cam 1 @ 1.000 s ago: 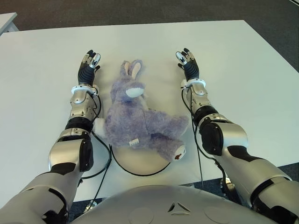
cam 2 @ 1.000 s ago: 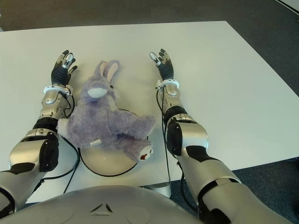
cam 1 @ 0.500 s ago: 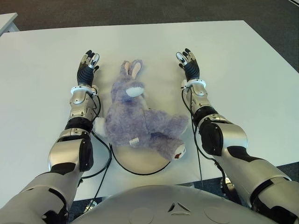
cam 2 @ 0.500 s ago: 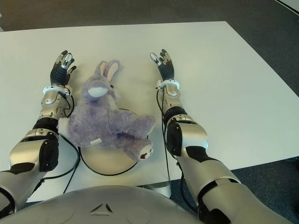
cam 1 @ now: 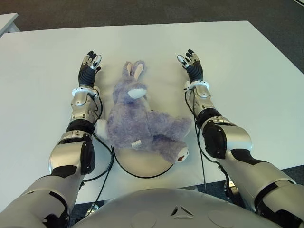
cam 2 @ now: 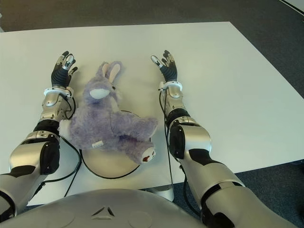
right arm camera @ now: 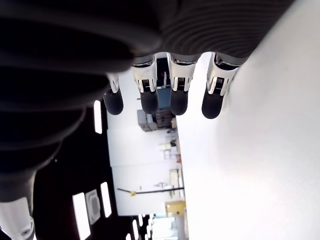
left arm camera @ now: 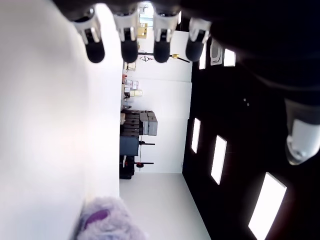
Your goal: Put the doll into the plate.
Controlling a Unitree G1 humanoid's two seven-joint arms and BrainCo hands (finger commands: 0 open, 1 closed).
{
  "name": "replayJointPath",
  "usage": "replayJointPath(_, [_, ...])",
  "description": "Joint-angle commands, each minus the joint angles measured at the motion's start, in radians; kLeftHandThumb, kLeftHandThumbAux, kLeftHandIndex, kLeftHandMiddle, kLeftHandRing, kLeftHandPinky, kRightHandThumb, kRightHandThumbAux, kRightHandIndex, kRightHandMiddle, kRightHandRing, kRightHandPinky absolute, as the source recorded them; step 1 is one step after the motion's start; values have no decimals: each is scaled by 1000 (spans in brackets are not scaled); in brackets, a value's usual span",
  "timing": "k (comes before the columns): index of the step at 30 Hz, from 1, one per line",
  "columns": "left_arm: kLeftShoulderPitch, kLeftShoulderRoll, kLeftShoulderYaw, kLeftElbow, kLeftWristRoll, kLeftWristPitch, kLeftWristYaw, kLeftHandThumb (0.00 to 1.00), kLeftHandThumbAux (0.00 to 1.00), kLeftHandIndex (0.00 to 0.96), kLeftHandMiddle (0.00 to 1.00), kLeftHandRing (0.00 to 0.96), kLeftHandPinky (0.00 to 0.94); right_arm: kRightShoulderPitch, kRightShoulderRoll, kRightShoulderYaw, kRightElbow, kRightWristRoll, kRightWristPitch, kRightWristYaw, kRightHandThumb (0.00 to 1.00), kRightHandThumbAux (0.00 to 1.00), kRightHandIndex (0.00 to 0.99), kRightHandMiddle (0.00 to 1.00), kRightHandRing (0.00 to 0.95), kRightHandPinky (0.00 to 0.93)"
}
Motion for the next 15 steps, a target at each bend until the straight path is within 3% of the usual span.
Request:
replayJointPath(1, [52, -26, -5, 40, 1, 28, -14, 37, 495, 0, 12, 0, 0, 54, 7, 3, 32, 4, 30, -11, 0, 646, 85, 94, 75, 56])
replayJointPath(15, [60, -28, -1, 36, -4, 26, -23, 31, 519, 0, 24, 0, 0, 59, 12, -4, 30, 16, 27, -3, 0, 701, 95, 123, 103, 90])
